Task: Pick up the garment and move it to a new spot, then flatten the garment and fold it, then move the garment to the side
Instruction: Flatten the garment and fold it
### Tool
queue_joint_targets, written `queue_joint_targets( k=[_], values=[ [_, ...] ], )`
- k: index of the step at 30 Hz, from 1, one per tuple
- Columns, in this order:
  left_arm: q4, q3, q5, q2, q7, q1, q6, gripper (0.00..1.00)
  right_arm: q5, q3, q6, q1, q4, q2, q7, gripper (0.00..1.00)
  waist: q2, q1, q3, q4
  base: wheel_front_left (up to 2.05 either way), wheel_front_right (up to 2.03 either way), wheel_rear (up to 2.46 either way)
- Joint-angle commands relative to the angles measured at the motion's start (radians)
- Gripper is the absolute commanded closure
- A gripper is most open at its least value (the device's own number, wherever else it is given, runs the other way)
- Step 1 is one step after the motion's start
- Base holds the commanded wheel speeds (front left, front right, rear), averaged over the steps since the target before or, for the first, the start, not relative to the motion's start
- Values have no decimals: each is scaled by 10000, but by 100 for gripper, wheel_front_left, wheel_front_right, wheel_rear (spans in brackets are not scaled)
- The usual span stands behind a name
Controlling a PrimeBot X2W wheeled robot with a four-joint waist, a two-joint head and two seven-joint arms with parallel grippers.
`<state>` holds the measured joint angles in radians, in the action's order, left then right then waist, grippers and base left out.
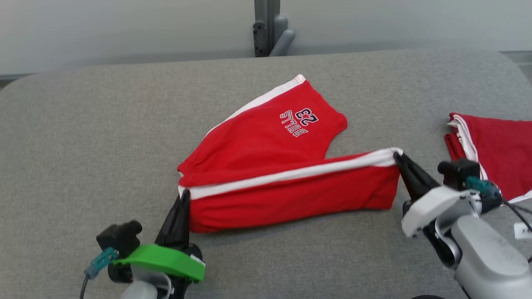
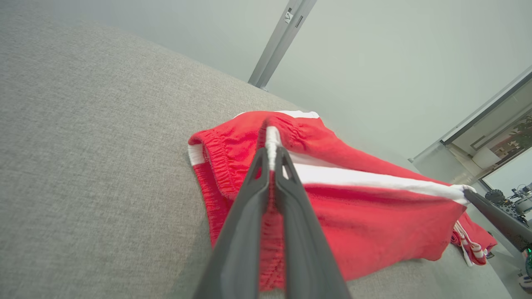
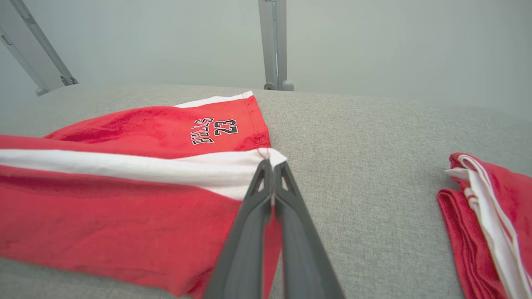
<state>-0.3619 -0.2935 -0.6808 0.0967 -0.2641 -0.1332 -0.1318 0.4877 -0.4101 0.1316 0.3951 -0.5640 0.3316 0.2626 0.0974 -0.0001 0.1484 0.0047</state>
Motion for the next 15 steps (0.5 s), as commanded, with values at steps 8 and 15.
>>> queue_joint_targets(
  k=[8, 15],
  values=[
    [-66, -324, -509, -370, 6, -1908, 18, 100, -311, -242, -21, 3347, -1820, 55, 22, 100, 0, 1, 2462, 1568, 0, 0, 0],
    [-68, -502, -963, -450, 5, -2870, 18, 100, -531, -619, -21, 5303, -2991, 169, 20, 100, 0, 1, 3455, 2052, 0, 0, 0]
  ],
)
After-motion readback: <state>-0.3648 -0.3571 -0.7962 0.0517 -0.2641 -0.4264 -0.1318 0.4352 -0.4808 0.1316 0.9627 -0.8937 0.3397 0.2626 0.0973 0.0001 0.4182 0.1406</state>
